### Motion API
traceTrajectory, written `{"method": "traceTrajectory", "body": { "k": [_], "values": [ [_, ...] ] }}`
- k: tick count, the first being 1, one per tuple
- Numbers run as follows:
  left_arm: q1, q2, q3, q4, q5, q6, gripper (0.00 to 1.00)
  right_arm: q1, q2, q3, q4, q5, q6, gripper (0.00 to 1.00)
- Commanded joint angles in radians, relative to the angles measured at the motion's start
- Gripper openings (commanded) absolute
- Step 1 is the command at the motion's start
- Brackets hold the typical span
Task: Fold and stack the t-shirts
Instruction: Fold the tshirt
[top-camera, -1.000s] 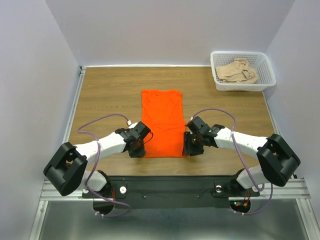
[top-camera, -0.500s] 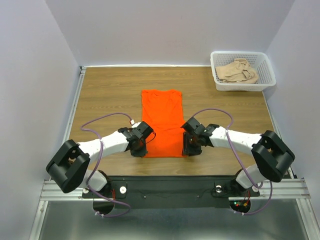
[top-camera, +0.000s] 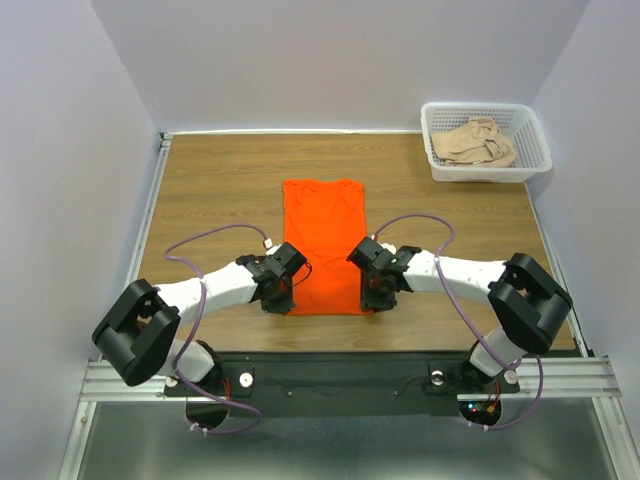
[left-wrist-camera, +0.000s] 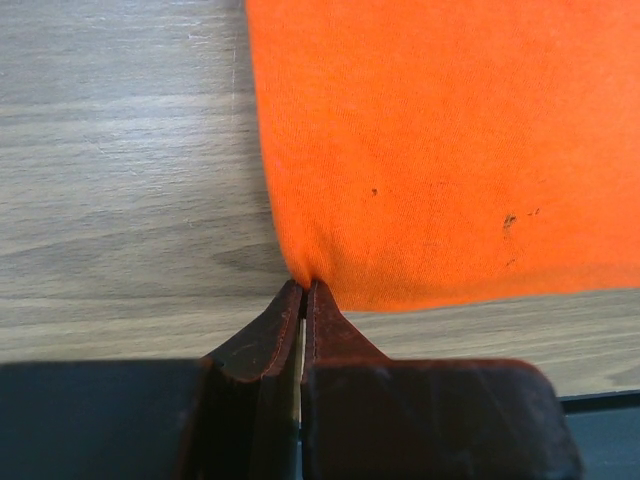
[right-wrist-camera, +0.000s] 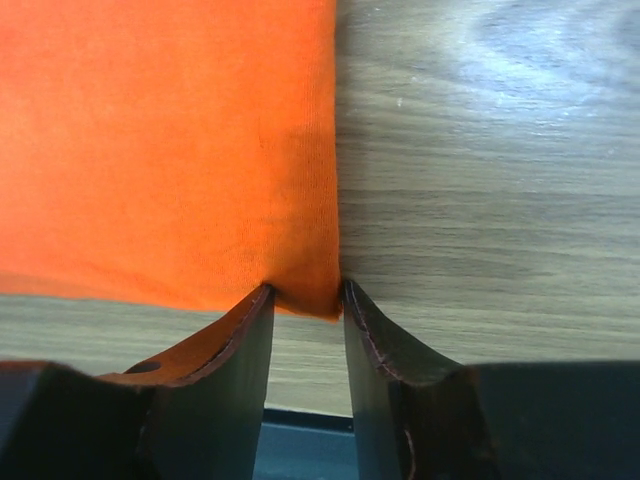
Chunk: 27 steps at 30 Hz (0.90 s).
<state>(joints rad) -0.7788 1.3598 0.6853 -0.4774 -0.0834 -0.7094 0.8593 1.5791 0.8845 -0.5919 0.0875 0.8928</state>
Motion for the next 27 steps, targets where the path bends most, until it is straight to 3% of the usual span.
{"method": "traceTrajectory", "body": {
  "k": [1, 6, 9, 12, 18, 27],
  "values": [
    [-0.005, 0.021, -0.023, -0.018, 0.008, 0.037, 0.02, 0.035, 0.081, -0.065, -0.055, 0.073, 0.07, 0.38],
    [-0.005, 0.018, -0.02, -0.018, 0.014, 0.05, 0.0, 0.035, 0.093, -0.108, -0.069, 0.11, 0.09, 0.3],
    [-0.005, 0.013, -0.012, -0.021, 0.024, 0.056, 0.0, 0.037, 0.098, -0.124, -0.083, 0.124, 0.087, 0.12],
    [-0.007, 0.006, -0.001, -0.03, 0.039, 0.056, 0.0, 0.035, 0.087, -0.127, -0.094, 0.124, 0.069, 0.02],
    [-0.004, -0.027, 0.011, -0.056, 0.123, 0.056, 0.0, 0.037, 0.018, -0.096, -0.163, 0.069, -0.008, 0.01],
    [-0.008, -0.203, -0.066, -0.121, 0.356, 0.034, 0.0, 0.041, -0.108, -0.094, -0.333, -0.193, -0.129, 0.01]
  ]
}}
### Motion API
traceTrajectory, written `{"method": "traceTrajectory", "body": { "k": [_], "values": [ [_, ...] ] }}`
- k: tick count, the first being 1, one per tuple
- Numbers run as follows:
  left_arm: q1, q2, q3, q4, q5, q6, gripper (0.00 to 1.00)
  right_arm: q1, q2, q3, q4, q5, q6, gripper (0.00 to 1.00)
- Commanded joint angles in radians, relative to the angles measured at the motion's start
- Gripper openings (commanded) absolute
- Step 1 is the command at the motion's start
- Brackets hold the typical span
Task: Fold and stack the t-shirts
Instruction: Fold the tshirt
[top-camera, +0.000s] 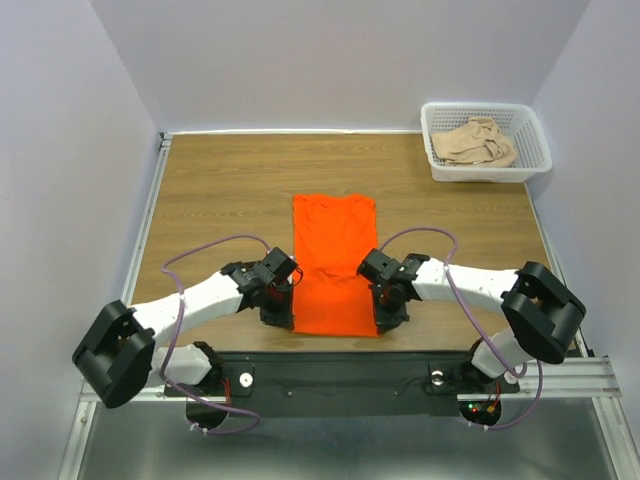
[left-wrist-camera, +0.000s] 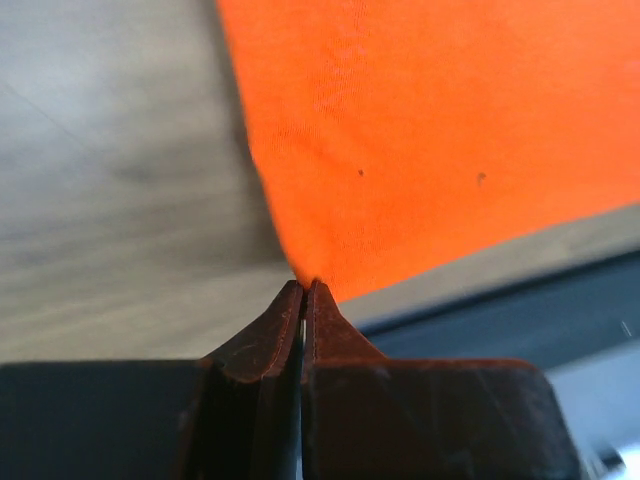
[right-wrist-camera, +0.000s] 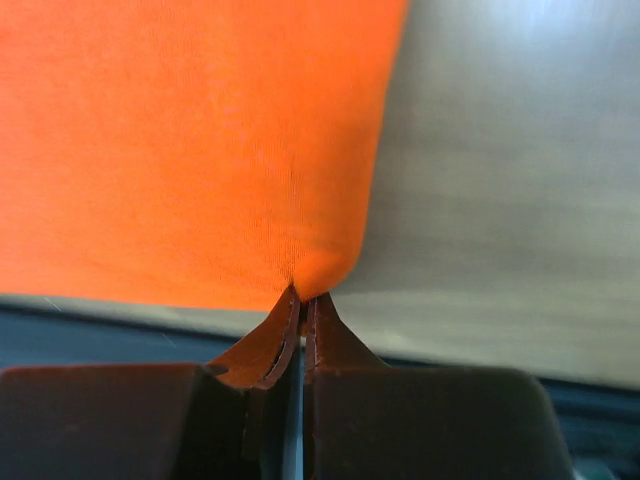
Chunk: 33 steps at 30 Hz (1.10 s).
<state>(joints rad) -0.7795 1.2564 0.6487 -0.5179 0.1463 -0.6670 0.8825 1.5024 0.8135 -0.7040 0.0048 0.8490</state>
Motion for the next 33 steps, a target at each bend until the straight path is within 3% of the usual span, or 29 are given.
{"method": "traceTrajectory", "body": {
  "k": [1, 4, 8, 16, 24, 33],
  "values": [
    [-0.007, -0.12, -0.035, -0.1, 0.137, -0.008, 0.0, 0.019, -0.042, -0.019, -0.244, -0.117, -0.094, 0.01],
    [-0.02, -0.179, 0.008, -0.169, 0.151, -0.023, 0.0, 0.019, -0.091, 0.019, -0.362, -0.094, -0.145, 0.01],
    [-0.018, -0.193, 0.133, -0.29, 0.051, -0.013, 0.0, 0.019, -0.102, 0.151, -0.521, 0.019, -0.201, 0.01],
    [-0.003, -0.1, 0.365, -0.258, -0.117, -0.023, 0.0, 0.003, -0.01, 0.524, -0.676, 0.242, -0.266, 0.01],
    [0.028, -0.043, 0.445, -0.192, -0.224, -0.003, 0.0, -0.083, 0.045, 0.661, -0.655, 0.359, -0.349, 0.01],
    [0.128, -0.012, 0.474, -0.1, -0.238, 0.04, 0.0, -0.198, 0.085, 0.725, -0.532, 0.331, -0.429, 0.01]
  ]
}}
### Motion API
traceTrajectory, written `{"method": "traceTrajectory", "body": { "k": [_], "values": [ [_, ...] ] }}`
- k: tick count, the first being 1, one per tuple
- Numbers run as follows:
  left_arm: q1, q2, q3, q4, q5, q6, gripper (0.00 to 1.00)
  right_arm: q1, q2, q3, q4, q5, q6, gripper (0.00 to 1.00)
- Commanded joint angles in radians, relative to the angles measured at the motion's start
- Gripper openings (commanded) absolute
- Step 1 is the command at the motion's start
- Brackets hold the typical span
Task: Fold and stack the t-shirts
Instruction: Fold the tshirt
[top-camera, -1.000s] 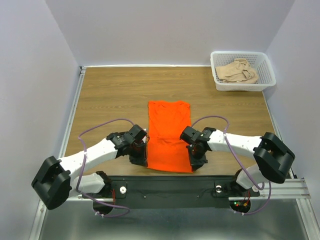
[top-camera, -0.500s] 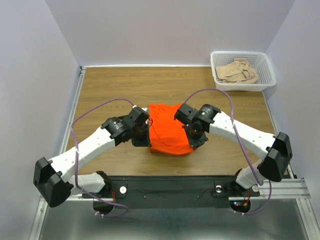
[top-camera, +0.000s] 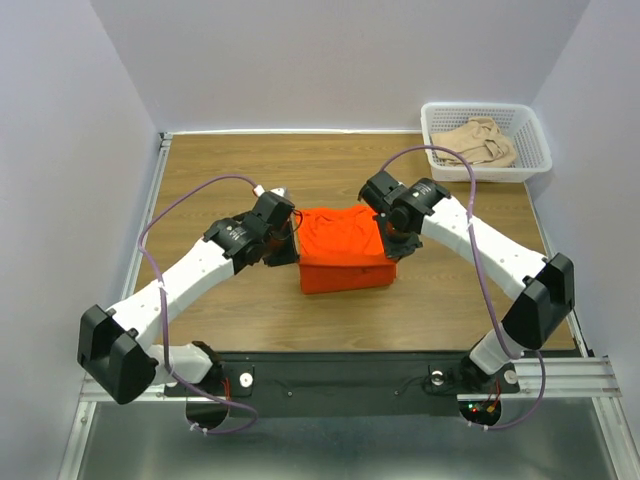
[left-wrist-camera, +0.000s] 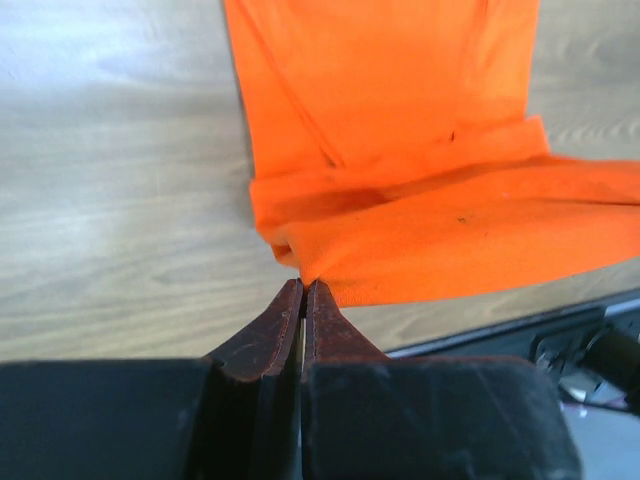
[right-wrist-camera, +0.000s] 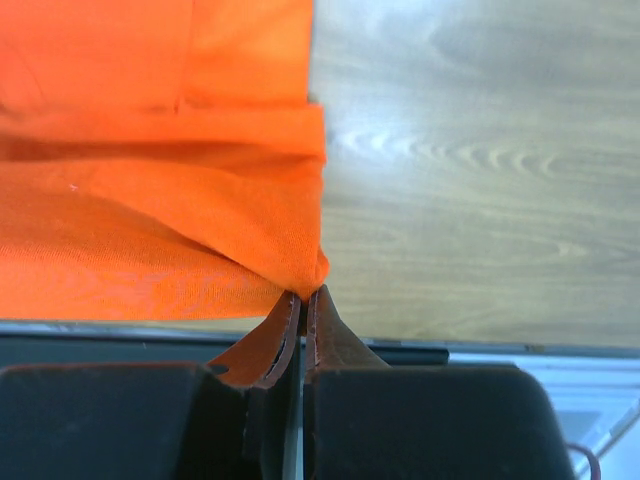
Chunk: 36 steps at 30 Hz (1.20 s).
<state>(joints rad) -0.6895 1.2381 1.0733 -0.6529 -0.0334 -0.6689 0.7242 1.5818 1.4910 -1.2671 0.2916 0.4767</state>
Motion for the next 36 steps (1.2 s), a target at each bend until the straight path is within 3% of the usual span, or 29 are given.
{"method": "traceTrajectory", "body": {
  "k": [1, 17, 36],
  "values": [
    [0.05, 0.007, 0.057, 0.041, -0.057, 0.049, 0.0, -0.055, 0.015, 0.051, 0.049, 0.04, -0.062, 0.01],
    [0.156, 0.096, 0.066, 0.186, -0.057, 0.127, 0.0, -0.15, 0.167, 0.204, 0.189, 0.006, -0.177, 0.01],
    [0.238, 0.377, 0.174, 0.335, -0.065, 0.244, 0.0, -0.258, 0.406, 0.325, 0.311, -0.057, -0.254, 0.01]
  ]
}}
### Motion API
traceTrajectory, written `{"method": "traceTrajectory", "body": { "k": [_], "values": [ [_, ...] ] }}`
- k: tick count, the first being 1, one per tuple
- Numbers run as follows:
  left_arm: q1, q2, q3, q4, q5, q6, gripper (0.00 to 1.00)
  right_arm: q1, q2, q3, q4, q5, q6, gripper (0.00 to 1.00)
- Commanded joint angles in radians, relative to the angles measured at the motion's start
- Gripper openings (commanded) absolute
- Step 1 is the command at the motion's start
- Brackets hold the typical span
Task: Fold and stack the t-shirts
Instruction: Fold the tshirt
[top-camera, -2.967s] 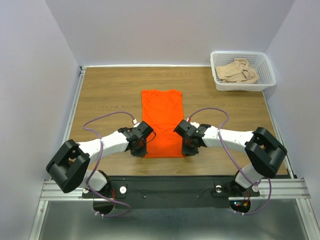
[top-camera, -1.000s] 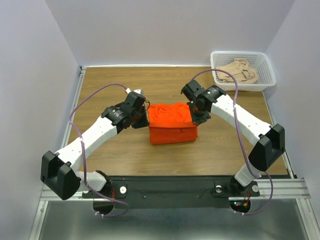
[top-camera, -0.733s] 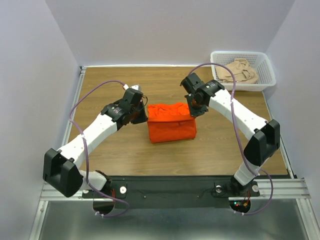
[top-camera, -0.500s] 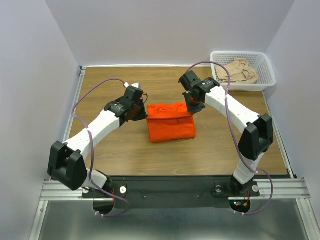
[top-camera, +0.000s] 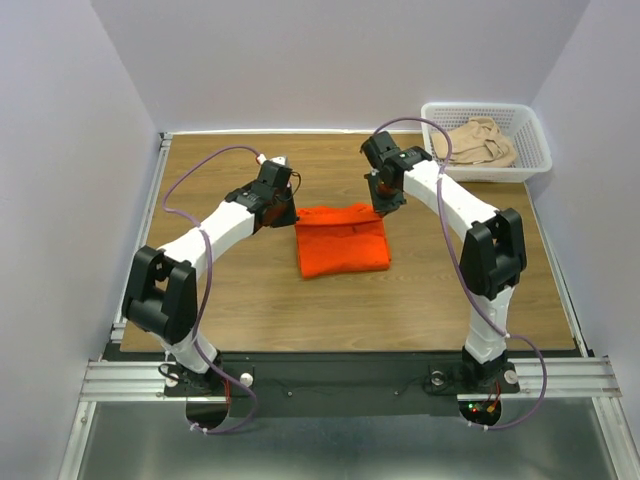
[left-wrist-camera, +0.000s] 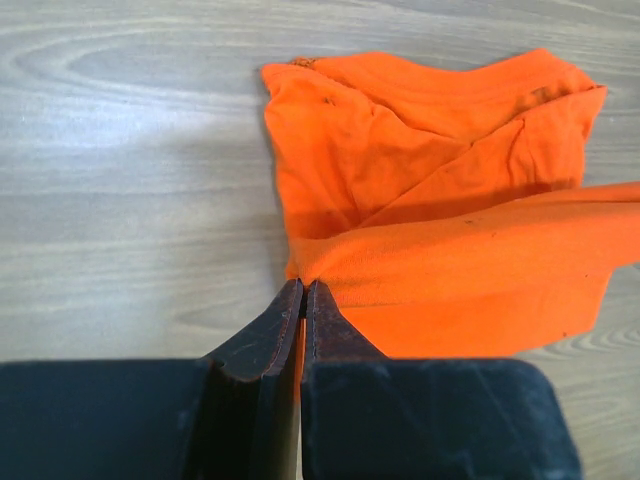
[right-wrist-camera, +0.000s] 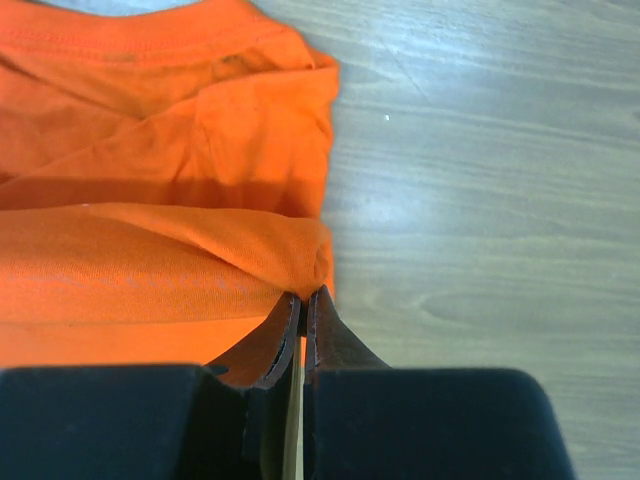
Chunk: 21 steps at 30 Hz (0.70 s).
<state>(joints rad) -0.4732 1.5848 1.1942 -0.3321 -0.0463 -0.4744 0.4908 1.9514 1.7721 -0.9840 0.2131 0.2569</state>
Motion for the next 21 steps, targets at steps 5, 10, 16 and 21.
{"method": "traceTrajectory", "body": {
  "k": [5, 10, 16, 21],
  "values": [
    [0.028, 0.081, 0.064, 0.031, -0.064, 0.056, 0.0, -0.032, 0.084, 0.038, 0.076, 0.011, -0.034, 0.01],
    [0.042, 0.116, 0.041, 0.074, -0.075, 0.051, 0.0, -0.034, 0.124, 0.03, 0.114, 0.014, -0.027, 0.01],
    [0.047, 0.159, 0.042, 0.107, -0.087, 0.062, 0.04, -0.037, 0.133, 0.018, 0.137, 0.055, 0.004, 0.17],
    [0.047, 0.11, 0.039, 0.119, -0.119, 0.056, 0.64, -0.038, 0.077, 0.015, 0.168, 0.098, 0.039, 0.41]
  ]
}}
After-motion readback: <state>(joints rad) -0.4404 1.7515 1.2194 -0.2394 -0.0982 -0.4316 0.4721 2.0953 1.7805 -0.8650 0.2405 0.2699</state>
